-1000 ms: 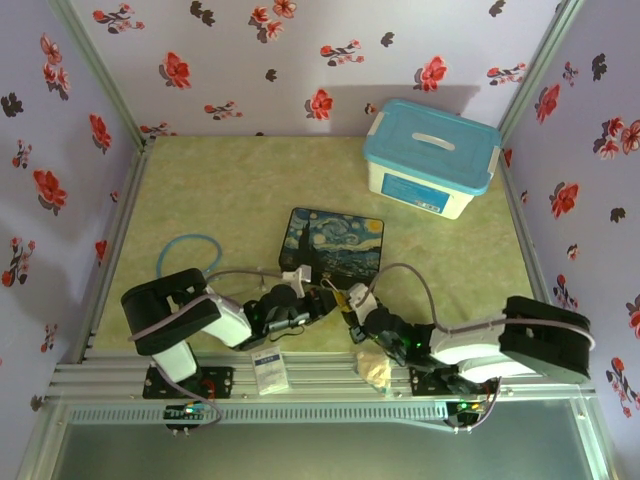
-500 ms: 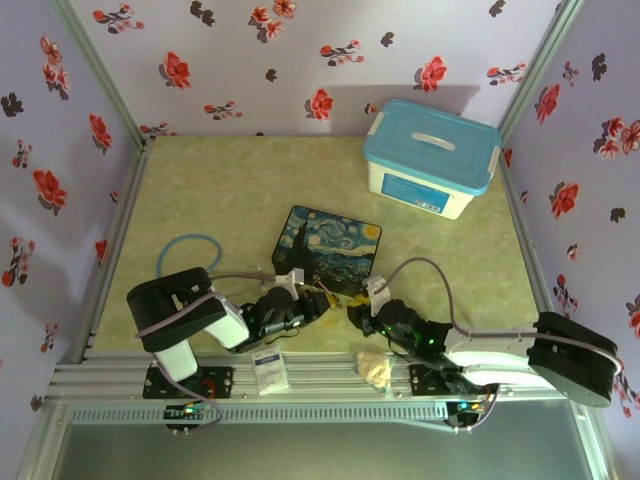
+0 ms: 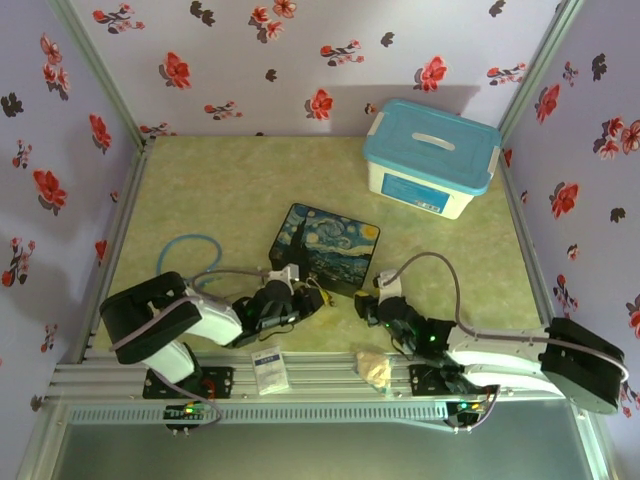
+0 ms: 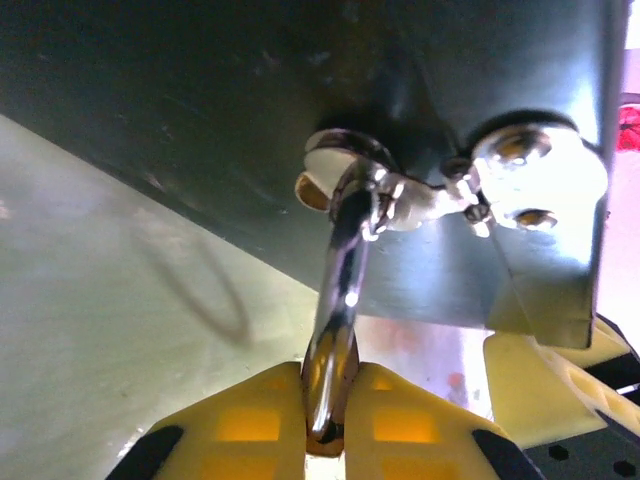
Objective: Unlock a padlock with a key
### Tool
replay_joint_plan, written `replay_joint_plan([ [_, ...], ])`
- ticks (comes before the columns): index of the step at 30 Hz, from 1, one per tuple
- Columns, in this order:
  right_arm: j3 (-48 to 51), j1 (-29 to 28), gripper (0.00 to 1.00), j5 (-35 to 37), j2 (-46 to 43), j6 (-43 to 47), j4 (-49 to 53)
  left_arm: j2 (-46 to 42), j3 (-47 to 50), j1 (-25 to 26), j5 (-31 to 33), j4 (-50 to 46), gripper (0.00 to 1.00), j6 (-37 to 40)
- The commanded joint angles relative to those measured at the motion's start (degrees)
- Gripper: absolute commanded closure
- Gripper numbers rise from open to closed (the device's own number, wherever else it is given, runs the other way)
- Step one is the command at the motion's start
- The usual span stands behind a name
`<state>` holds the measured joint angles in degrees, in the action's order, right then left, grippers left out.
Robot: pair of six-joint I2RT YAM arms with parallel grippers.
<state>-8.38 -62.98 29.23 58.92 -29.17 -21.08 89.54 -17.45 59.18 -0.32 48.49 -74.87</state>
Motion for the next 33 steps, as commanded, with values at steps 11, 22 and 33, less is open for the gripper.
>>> replay_joint_plan([
  [11, -8.5, 0.3, 0.52, 6.0, 11.7, -6.5, 3.7, -10.6, -5.7, -2.2, 0.9, -33.9, 0.93, 12.2],
  [22, -8.0, 0.3, 0.53, 5.7, 12.4, -7.7, 2.5, -10.5, -14.4, -2.8, 5.6, -53.2, 0.87, 21.0],
  [33, -7.9, 0.3, 0.55, 5.6, 12.6, -8.0, 2.5, -7.6, -16.5, -2.8, 7.5, -55.4, 0.87, 23.1],
])
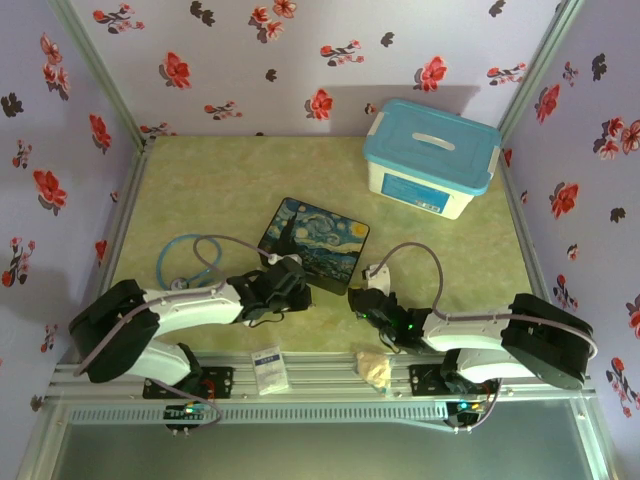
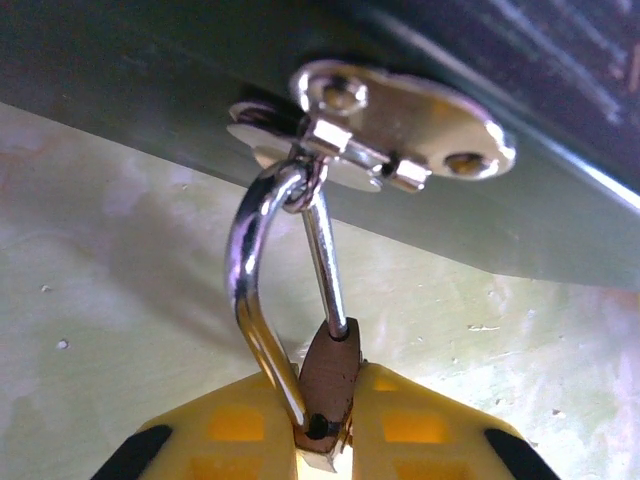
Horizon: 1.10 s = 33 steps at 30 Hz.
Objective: Unlock a padlock with a key
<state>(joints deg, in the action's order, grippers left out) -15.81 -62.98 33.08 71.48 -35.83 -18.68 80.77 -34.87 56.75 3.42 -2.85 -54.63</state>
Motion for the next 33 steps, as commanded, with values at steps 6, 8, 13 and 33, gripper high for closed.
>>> replay_joint_plan([
  [6, -0.5, 0.3, 0.54, 0.4, 0.0, -1.4, -1.2, -1.3, 5.1, -1.1, 0.8, 4.4, 0.8, -0.1],
  [8, -0.8, 0.2, 0.54, 0.1, 0.1, -1.4, -1.6, -1.5, 5.5, -1.4, 0.6, 4.9, 0.8, 0.1],
  [13, -1.3, 0.2, 0.54, 0.1, 0.6, -1.4, -1.0, -0.1, 5.6, -1.8, 1.4, 4.2, 0.78, 0.7],
  [33, -0.3, 0.2, 0.56, 0.8, 1.1, -2.3, 0.1, 0.1, 5.0, 2.6, 9.7, 5.1, 0.64, 0.1],
])
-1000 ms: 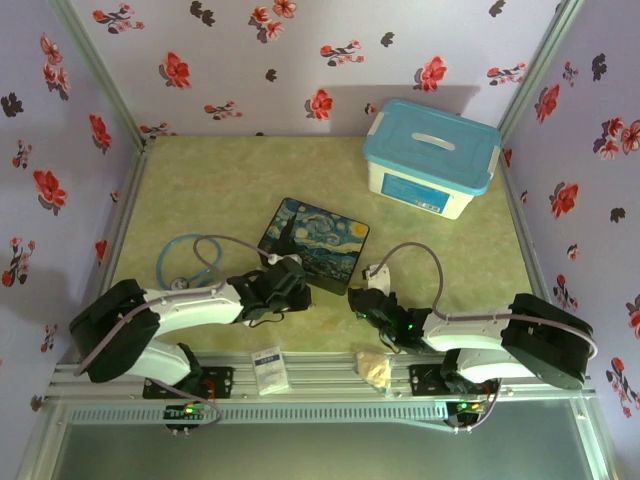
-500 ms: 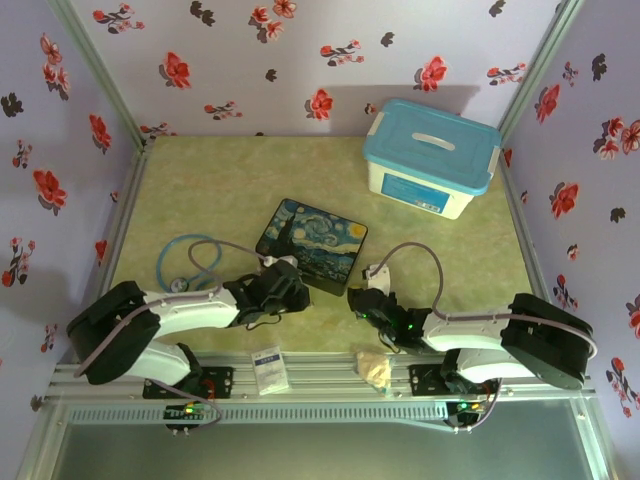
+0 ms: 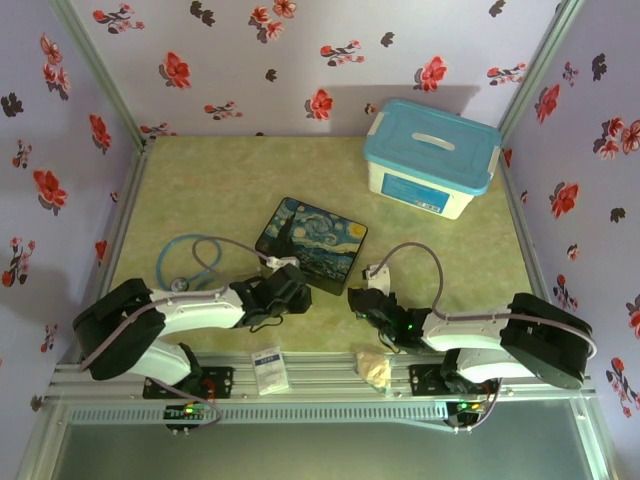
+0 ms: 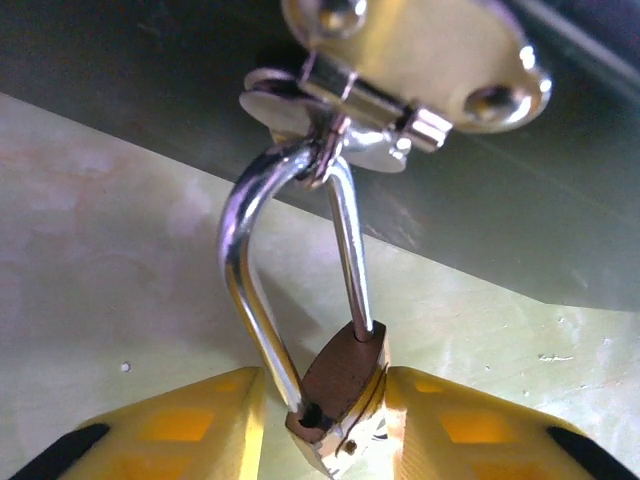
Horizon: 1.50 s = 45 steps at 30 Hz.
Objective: Unlock a padlock with a key
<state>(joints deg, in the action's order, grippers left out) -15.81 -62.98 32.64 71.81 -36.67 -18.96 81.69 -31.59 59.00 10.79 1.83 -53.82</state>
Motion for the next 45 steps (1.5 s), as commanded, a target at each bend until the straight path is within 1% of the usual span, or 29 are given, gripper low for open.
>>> replay_joint_plan([
  [1, -0.2, 0.3, 0.56, 1.4, 0.9, -1.4, 0.4, -1.5, 1.9, 0.4, 2.6, 0.6, 0.64, -0.9],
  [4, -0.4, 0.3, 0.56, 1.6, 1.2, -1.4, 0.4, -0.5, 1.7, 0.4, 3.5, -0.3, 0.64, -0.9],
  [8, -0.9, 0.3, 0.56, 1.2, 2.0, -1.5, 0.4, 2.9, 2.2, 1.5, 2.6, 2.7, 0.66, -3.0],
  [11, -1.0, 0.3, 0.56, 0.9, 2.6, -1.7, 0.3, 3.9, 2.2, 2.6, 3.0, 2.9, 0.73, -3.7],
  [12, -0.9, 0.2, 0.56, 0.9, 2.8, -1.8, 0.2, 4.1, 1.9, 2.7, 3.0, 2.7, 0.78, -3.5],
  [13, -1.0, 0.3, 0.56, 0.9, 3.0, -1.8, -0.1, 4.4, 1.4, 2.7, 3.1, 1.7, 0.82, -3.3],
  [17, -1.5, 0.3, 0.57, 0.3, 3.9, -1.9, -0.5, 3.6, -0.4, 2.8, 4.6, -2.6, 0.83, -1.7],
  [20, -1.6, 0.3, 0.57, 0.3, 4.3, -1.9, -0.7, 3.7, -3.4, 2.8, 7.1, -10.6, 0.88, 0.4],
  [23, -1.6, 0.3, 0.57, 0.3, 4.8, -2.0, -1.0, 4.5, -4.4, 2.9, 9.0, -14.9, 0.87, 1.4],
  [30, -1.9, 0.2, 0.57, 0.1, 6.0, -2.3, -1.3, 5.6, -5.4, 3.3, 10.9, -17.7, 0.86, 2.2],
  [32, -2.2, 0.3, 0.57, 0.0, 6.4, -2.2, -1.4, 6.1, -6.0, 3.8, 11.7, -18.2, 0.86, 2.3],
  [38, -2.9, 0.3, 0.57, -0.5, 7.5, -2.1, -1.4, 8.0, -7.9, 4.8, 14.0, -21.0, 0.8, 2.2],
  [42, -3.1, 0.3, 0.57, -0.6, 8.2, -2.2, -1.6, 8.6, -10.3, 6.5, 17.5, -25.6, 0.8, 2.1],
  [45, -3.3, 0.3, 0.57, -0.8, 9.1, -2.2, -2.0, 8.6, -11.3, 7.3, 18.0, -26.7, 0.8, 2.2],
])
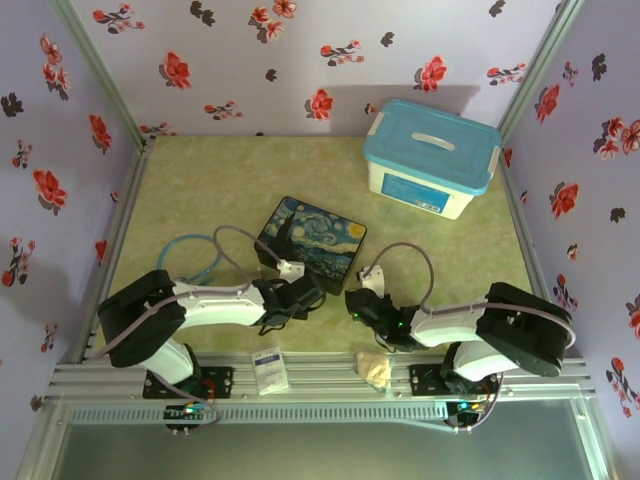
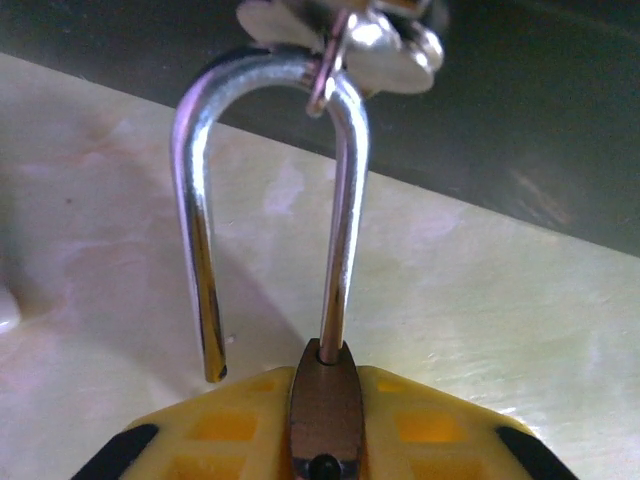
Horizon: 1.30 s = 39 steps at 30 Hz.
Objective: Unlock a padlock with a key
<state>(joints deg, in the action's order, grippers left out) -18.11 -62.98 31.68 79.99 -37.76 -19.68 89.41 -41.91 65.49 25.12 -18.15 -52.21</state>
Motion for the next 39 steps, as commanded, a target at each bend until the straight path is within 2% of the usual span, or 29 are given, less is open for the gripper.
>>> replay_joint_plan([
  [1, -1.2, 0.3, 0.57, 0.1, 1.3, -1.1, -1.4, 0.9, -1.3, 1.3, 4.2, -7.2, 0.8, 0.5],
  [18, -1.8, 0.3, 0.57, -0.4, 3.9, -1.7, -2.7, 3.1, -7.0, 6.3, 5.7, -8.3, 0.72, 1.5],
  [24, -1.7, 0.2, 0.57, -1.1, 4.1, -1.9, -3.3, 4.1, -8.2, 6.6, 5.9, -9.9, 0.69, 1.5],
  [31, 0.5, 0.3, 0.5, -4.0, 0.1, -0.9, -7.5, -6.1, -5.1, 6.1, 4.4, -7.5, 0.53, 1.9],
  [34, 1.4, 0.3, 0.5, -4.2, -1.7, -0.5, -8.2, -10.5, -2.6, 4.8, 2.9, -5.6, 0.48, 2.2],
  [39, -0.3, -1.9, 0.5, -4.9, -6.6, -1.4, -2.7, -20.2, 3.0, -3.3, -4.7, 0.2, 0.39, 5.7],
])
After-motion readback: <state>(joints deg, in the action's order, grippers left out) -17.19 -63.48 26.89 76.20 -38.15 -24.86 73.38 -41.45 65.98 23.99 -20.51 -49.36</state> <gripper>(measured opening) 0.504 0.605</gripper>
